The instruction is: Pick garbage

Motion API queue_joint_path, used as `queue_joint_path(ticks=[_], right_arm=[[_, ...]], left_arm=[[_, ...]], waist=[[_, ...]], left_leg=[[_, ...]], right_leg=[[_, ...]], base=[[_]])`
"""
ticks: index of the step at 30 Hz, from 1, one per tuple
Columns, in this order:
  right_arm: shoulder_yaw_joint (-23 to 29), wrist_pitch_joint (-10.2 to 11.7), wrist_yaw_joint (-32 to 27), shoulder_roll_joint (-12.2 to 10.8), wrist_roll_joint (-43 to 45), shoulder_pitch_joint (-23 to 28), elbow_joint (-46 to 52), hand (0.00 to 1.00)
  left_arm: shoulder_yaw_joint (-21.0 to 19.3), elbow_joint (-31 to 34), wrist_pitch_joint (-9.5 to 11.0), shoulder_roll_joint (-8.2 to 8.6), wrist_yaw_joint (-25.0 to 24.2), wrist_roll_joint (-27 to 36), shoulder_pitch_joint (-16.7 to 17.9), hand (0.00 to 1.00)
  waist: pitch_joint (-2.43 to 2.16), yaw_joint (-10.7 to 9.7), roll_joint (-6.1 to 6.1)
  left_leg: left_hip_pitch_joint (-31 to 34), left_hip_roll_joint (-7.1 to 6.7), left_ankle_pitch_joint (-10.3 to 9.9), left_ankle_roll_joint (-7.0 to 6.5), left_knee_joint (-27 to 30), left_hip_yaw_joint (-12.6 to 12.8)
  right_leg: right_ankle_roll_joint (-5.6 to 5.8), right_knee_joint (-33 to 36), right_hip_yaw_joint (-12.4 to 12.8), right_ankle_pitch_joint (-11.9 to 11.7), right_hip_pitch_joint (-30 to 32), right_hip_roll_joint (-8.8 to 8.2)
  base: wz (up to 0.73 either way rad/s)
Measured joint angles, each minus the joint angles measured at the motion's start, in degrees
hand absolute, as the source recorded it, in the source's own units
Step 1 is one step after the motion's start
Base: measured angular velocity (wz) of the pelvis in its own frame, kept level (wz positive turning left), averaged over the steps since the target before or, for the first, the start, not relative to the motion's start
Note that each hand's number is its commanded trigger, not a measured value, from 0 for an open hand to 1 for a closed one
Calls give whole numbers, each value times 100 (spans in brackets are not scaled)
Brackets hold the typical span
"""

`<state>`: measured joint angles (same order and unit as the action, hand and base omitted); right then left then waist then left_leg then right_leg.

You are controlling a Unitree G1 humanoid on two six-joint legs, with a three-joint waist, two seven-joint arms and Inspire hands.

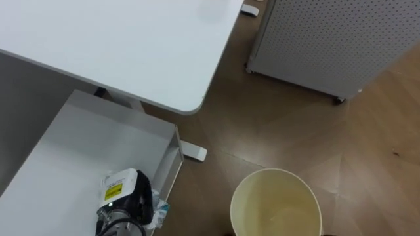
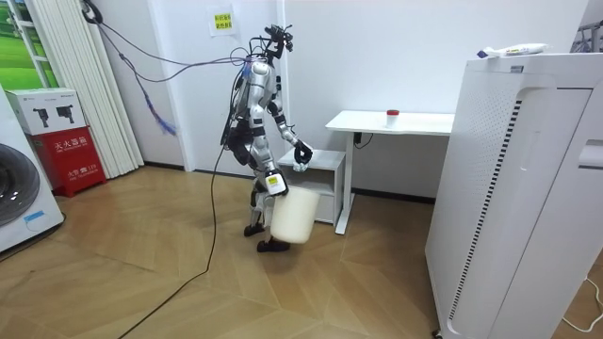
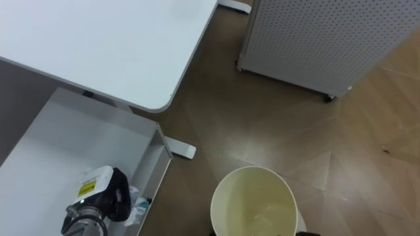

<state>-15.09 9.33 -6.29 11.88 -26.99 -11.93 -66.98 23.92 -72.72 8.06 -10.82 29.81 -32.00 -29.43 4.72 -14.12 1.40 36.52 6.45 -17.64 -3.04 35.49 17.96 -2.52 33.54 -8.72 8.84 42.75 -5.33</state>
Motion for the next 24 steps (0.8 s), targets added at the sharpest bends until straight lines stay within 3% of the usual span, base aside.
queue_joint_path(ticks=[6, 11, 15, 21, 24], right_arm=[[-75, 182, -39, -118, 18, -60, 12, 100], [-177, 330, -3, -229, 26, -71, -63, 100], [-224, 380, 28, -314, 27, -68, -57, 100], [-386, 420, 86, -339, 29, -109, -43, 100], [-413, 445, 134, -364, 45, -108, -42, 100]], left_arm=[[12, 490, 79, 107, -6, 326, 1, 100], [41, 1277, 315, 412, -102, 515, 89, 100], [279, 1989, 433, 706, -374, 798, 463, 100], [706, 2096, 520, 994, -930, 935, 593, 100], [949, 2132, 591, 1021, -1110, 930, 697, 100]], waist=[[2, 23, 6], [1, 52, 1], [-5, 61, -9], [-25, 74, -35], [-39, 59, -51]], left_leg=[[28, -11, 1, -1, -24, -42], [-69, -42, 6, -5, -90, -26], [-94, -75, 33, -11, -167, 4], [-85, -89, 42, -10, -175, 2], [-129, -101, 43, -12, -190, 14]], right_leg=[[1, -21, -66, 1, -1, -27], [17, -16, -70, 6, -83, -52], [36, -98, -33, 13, -82, -58], [55, -144, -23, -3, -69, -51], [65, -106, -5, -9, -101, -55]], base=[[3], [1], [-2], [0], [-1]])
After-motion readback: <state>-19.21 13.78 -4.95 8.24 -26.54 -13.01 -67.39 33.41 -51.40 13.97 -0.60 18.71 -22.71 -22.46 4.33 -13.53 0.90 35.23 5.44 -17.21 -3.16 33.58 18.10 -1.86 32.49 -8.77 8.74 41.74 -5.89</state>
